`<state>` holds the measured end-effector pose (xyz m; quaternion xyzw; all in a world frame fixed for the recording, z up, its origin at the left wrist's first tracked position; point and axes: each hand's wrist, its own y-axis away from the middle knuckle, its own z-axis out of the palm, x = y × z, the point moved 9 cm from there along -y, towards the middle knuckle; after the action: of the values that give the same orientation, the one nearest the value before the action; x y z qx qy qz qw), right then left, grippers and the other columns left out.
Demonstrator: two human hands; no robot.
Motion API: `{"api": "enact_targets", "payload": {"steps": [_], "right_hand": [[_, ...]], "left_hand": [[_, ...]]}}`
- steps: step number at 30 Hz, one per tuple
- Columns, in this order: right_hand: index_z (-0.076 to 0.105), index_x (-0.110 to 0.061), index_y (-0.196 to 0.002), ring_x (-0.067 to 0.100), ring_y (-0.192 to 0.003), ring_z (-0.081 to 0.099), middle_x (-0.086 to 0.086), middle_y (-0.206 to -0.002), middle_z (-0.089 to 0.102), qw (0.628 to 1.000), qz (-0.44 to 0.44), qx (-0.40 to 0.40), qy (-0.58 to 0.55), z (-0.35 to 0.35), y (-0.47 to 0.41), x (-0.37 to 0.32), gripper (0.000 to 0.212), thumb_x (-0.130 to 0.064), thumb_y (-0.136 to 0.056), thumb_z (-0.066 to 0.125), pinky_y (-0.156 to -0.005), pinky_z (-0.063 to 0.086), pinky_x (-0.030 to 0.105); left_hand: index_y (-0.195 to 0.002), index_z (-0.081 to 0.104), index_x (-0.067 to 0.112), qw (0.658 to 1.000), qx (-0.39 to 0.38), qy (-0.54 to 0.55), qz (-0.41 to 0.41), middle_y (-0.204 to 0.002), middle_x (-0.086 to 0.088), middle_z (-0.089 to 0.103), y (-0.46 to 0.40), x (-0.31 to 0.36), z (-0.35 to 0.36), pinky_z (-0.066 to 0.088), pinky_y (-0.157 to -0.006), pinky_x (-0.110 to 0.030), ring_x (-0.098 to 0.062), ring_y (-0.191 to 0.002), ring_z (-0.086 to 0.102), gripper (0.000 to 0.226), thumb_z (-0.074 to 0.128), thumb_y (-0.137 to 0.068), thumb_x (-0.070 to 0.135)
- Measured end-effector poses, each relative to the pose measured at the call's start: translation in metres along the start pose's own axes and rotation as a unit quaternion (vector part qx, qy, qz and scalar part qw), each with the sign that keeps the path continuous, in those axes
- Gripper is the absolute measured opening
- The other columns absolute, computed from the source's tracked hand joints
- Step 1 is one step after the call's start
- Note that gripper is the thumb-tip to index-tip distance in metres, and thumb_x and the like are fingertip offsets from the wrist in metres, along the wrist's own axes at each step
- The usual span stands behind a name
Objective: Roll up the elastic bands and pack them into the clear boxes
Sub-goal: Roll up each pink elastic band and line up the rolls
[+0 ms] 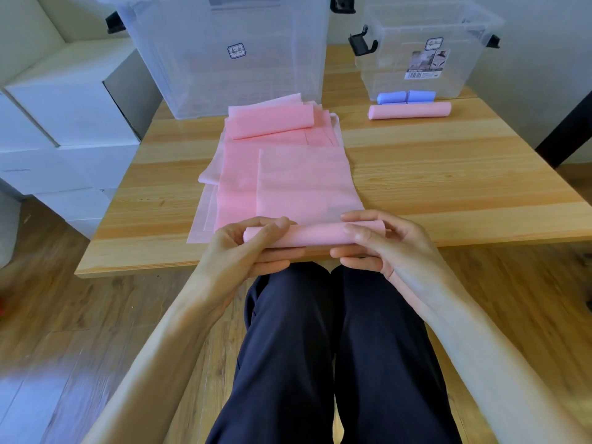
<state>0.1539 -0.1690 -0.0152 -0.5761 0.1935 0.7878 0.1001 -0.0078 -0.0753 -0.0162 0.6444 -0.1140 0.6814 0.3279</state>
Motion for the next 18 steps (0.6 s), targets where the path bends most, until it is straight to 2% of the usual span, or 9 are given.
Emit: {"api": "enact_targets", "payload": {"steps": [5,9,13,16,18], "right_hand": [[0.071,-0.007,-0.098,0.030,-0.080,0.075,0.011,-0.083,0.073,1.000,0.008,0.005,0.007,0.0007,-0.0010,0.0003,0.033,-0.030,-0.075,0.072,-0.063,0.060,0.025],[0.070,-0.006,-0.108,0.032,-0.085,0.075,0.012,-0.087,0.073,1.000,0.013,-0.016,0.000,0.0046,0.0000,0.0020,0.038,-0.025,-0.075,0.073,-0.069,0.061,0.027],[0.070,-0.006,-0.100,0.030,-0.080,0.075,0.016,-0.082,0.073,1.000,-0.001,-0.001,0.009,0.0037,0.0009,-0.0015,0.033,-0.027,-0.075,0.072,-0.064,0.059,0.025],[0.070,-0.006,-0.100,0.030,-0.079,0.075,0.026,-0.092,0.073,1.000,0.004,-0.002,0.008,0.0055,0.0015,-0.0014,0.036,-0.032,-0.075,0.071,-0.062,0.059,0.025],[0.069,-0.006,-0.105,0.031,-0.082,0.075,0.026,-0.095,0.073,1.000,0.009,-0.014,0.003,0.0072,0.0021,-0.0008,0.038,-0.030,-0.075,0.071,-0.064,0.060,0.026]], "left_hand": [[-0.110,0.071,0.014,0.999,-0.033,0.010,-0.004,-0.102,-0.011,0.077,0.0016,-0.0003,0.0033,0.060,-0.080,-0.024,-0.020,-0.096,0.074,0.035,0.066,-0.078,0.027],[-0.106,0.071,0.012,1.000,-0.010,0.004,-0.003,-0.098,-0.011,0.077,0.0007,-0.0003,0.0001,0.059,-0.073,-0.021,-0.019,-0.092,0.075,0.037,0.066,-0.076,0.032],[-0.104,0.071,0.013,1.000,-0.013,0.012,-0.005,-0.099,-0.010,0.077,0.0007,-0.0018,-0.0001,0.059,-0.071,-0.020,-0.019,-0.093,0.075,0.034,0.066,-0.076,0.032],[-0.106,0.073,0.015,1.000,-0.016,0.009,0.011,-0.101,-0.009,0.077,0.0005,0.0002,-0.0003,0.059,-0.074,-0.021,-0.019,-0.095,0.074,0.035,0.067,-0.076,0.033],[-0.102,0.073,0.015,1.000,-0.007,0.009,0.014,-0.098,-0.008,0.078,0.0004,0.0004,-0.0009,0.059,-0.071,-0.020,-0.018,-0.093,0.075,0.033,0.067,-0.075,0.034]]}}
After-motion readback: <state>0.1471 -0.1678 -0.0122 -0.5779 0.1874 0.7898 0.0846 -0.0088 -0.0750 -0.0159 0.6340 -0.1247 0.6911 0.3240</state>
